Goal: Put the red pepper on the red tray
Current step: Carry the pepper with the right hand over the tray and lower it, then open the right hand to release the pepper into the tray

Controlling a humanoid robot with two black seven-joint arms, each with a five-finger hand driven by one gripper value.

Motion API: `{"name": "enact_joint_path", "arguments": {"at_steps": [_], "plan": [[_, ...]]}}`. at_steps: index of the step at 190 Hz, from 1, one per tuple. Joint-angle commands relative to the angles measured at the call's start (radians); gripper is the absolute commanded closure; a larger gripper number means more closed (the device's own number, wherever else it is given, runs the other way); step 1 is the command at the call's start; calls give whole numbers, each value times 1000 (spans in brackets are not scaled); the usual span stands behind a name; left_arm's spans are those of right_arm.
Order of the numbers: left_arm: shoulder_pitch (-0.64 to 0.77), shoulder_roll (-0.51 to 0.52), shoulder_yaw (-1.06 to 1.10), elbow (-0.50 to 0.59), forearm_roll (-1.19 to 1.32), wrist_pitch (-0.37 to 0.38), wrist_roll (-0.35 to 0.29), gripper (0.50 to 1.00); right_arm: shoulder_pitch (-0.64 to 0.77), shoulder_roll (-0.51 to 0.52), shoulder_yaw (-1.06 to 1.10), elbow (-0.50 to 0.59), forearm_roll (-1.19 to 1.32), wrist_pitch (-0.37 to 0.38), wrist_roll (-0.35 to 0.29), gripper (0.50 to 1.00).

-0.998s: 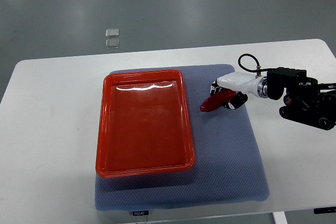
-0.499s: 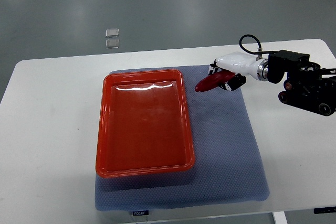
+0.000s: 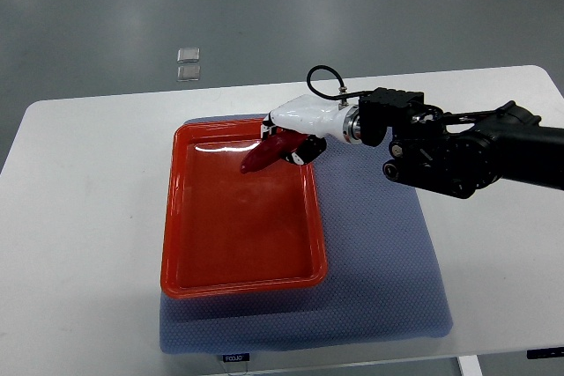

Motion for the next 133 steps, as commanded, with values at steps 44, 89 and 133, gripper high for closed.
{"name": "enact_joint_path", "arguments": {"at_steps": [44,89,133], "plan": [[0,0,0,0,0,0,0,500,-38,149,13,-73,-11,4,0,944],[0,0,0,0,0,0,0,500,-71,149,53,-76,-10,4,0,683],[0,0,0,0,0,0,0,500,-94,91,108,-78,2,-8,2,642]]}}
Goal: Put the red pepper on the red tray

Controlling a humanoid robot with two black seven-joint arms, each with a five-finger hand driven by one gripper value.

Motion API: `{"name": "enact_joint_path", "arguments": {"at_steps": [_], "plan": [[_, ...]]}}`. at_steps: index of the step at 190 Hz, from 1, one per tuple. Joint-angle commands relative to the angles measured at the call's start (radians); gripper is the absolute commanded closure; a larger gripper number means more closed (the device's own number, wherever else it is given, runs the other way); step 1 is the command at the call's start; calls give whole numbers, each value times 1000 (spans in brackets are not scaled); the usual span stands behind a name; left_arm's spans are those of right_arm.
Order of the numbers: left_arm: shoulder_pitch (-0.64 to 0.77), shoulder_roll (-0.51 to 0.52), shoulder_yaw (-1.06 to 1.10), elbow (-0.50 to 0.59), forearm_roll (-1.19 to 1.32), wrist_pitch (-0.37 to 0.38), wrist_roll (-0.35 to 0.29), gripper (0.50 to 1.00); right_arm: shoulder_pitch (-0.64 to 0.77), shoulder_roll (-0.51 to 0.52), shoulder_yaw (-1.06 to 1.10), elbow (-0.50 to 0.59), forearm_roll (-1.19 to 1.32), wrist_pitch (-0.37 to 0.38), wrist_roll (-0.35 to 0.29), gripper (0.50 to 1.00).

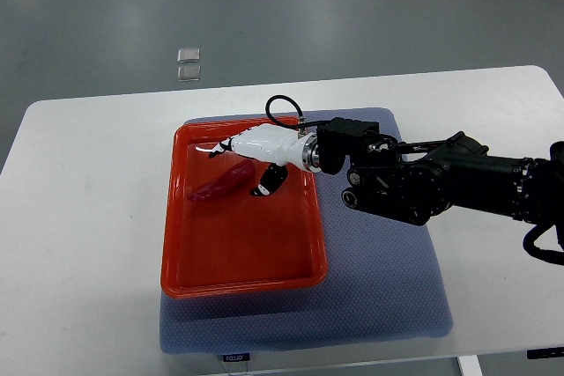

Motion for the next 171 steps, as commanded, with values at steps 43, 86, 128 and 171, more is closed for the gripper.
{"name": "enact_joint_path", "arguments": {"at_steps": [43,86,128,171], "plan": [[0,0,0,0,0,0,0,500,-101,-152,293,0,13,-3,-1,642],[0,0,0,0,0,0,0,500,-250,-204,639,0,74,50,-6,642],[0,0,0,0,0,0,0,500,-382,-187,972,0,132,103,-56,642],[0,0,0,0,0,0,0,500,-478,-123,1210,-6,271,101,-78,640]]}}
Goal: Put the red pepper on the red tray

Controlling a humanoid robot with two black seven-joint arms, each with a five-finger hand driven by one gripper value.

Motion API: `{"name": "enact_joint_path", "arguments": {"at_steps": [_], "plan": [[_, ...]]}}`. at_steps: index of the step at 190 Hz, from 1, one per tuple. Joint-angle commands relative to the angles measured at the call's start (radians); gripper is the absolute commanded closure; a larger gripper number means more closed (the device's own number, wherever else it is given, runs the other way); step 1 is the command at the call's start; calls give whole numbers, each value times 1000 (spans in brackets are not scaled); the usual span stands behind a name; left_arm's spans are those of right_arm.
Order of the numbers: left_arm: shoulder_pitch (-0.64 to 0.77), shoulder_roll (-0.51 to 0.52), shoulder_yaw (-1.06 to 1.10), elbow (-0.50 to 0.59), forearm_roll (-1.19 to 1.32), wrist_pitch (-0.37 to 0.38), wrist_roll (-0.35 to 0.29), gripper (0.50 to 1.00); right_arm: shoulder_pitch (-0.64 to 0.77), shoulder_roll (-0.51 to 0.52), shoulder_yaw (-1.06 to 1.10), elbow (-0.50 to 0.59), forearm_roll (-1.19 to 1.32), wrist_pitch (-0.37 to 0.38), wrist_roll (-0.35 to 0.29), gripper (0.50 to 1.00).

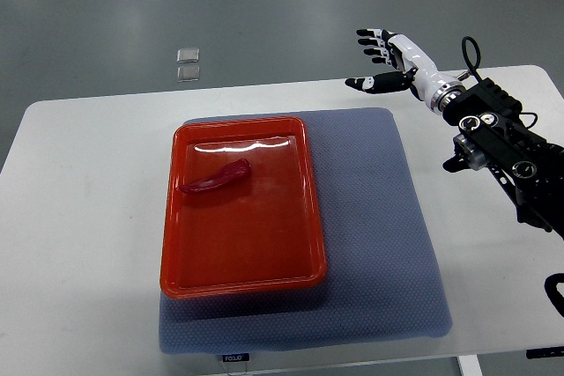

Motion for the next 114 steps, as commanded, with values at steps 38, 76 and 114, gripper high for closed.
{"name": "enact_joint_path", "arguments": {"at_steps": [38,76,114], "plan": [[0,0,0,0,0,0,0,500,-113,115,278,0,155,9,-7,605],[0,0,0,0,0,0,0,500,-147,167,367,2,162,1,-2,587],[0,0,0,0,0,0,0,500,-145,161,386,2,191,-26,9,587]]}}
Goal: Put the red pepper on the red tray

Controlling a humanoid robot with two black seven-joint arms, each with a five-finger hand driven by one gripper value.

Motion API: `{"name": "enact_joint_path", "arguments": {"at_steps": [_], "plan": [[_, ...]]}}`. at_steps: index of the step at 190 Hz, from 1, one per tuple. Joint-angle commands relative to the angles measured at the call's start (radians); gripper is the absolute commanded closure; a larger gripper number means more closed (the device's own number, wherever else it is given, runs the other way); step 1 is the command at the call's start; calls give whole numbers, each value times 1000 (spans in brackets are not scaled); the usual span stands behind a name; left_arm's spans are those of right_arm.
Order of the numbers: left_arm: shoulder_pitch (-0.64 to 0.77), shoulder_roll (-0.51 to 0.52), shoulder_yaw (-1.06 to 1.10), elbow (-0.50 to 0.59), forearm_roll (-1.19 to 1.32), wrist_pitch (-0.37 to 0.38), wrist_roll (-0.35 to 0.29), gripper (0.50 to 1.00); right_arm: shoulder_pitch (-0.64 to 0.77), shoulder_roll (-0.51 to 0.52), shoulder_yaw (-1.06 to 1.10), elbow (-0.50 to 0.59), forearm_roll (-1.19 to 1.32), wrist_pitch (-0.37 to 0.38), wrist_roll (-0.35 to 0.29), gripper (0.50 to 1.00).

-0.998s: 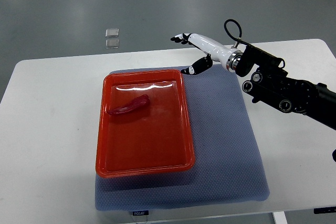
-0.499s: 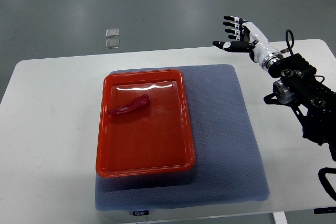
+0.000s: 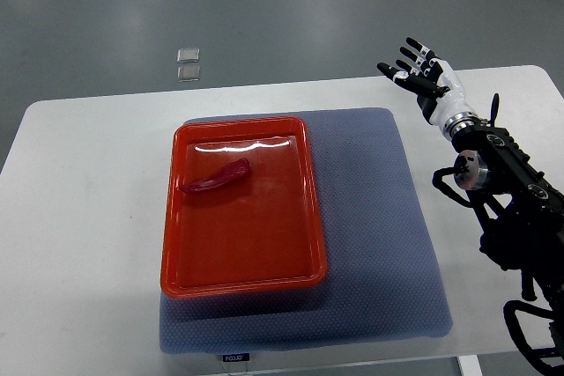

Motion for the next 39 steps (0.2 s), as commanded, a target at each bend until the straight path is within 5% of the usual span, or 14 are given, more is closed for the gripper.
{"name": "enact_joint_path", "arguments": {"at_steps": [1,39], "plan": [[0,0,0,0,0,0,0,500,2,-5,12,0,21,-20,2,587],[0,0,0,0,0,0,0,500,2,-2,7,5,41,-34,2,587]]}}
